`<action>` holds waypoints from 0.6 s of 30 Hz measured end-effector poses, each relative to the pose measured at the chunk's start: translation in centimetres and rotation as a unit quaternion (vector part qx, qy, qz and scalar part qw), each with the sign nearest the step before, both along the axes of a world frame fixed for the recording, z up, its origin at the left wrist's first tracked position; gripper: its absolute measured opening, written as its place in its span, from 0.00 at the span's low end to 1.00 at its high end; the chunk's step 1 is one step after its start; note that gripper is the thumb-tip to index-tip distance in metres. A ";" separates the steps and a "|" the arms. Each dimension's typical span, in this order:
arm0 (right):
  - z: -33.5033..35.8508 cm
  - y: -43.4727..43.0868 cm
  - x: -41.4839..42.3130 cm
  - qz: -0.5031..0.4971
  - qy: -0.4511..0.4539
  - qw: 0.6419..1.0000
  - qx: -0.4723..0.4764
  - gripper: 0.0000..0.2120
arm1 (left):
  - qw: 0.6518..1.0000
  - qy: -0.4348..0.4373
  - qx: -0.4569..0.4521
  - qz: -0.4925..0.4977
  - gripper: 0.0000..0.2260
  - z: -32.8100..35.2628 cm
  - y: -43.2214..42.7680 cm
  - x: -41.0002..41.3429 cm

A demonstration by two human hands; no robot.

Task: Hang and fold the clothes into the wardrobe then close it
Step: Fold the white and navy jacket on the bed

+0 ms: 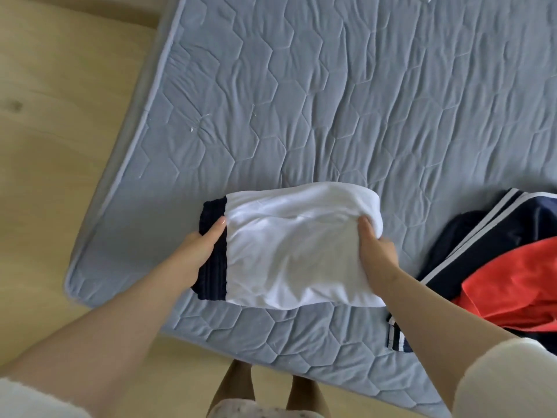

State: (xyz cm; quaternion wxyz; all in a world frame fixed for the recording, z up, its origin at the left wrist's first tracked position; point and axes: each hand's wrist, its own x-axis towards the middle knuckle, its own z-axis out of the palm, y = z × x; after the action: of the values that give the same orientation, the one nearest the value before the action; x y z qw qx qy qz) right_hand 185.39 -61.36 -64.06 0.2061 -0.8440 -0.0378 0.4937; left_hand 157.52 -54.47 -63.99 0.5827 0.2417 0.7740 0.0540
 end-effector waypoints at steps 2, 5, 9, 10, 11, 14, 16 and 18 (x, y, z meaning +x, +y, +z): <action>3.3 1.1 -0.7 -0.015 -0.001 1.000 0.024 0.31 | 0.999 0.007 0.040 0.002 0.32 3.6 1.1 -0.4; 9.4 2.9 -1.5 -0.023 0.011 0.997 0.080 0.31 | 0.995 0.008 0.099 0.017 0.34 10.0 2.5 -1.5; 18.8 5.6 -2.4 0.025 0.068 0.984 0.160 0.24 | 0.984 0.012 0.176 0.040 0.31 20.2 3.9 -3.9; 21.3 6.5 -2.7 0.045 0.080 0.980 0.179 0.23 | 0.980 0.011 0.194 0.050 0.29 22.9 4.1 -4.6; 23.9 7.4 -3.1 0.064 0.089 0.975 0.194 0.23 | 0.975 0.010 0.212 0.063 0.26 25.5 4.2 -5.4; 31.3 9.8 -5.3 0.123 0.094 0.960 0.235 0.27 | 0.958 -0.004 0.266 0.105 0.21 33.1 3.3 -8.0; 35.5 11.0 -7.7 0.162 0.092 0.949 0.255 0.31 | 0.946 -0.011 0.292 0.141 0.21 37.3 2.2 -10.1; 39.0 11.8 -10.7 0.200 0.089 0.937 0.272 0.33 | 0.935 -0.004 0.306 0.179 0.20 40.7 0.8 -12.7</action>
State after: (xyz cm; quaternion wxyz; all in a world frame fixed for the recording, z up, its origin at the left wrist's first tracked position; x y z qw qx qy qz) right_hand 174.67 -49.51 -25.08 0.3274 -0.6831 -0.3204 0.5688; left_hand 144.82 -53.66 -23.24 0.4646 0.2652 0.7482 0.3925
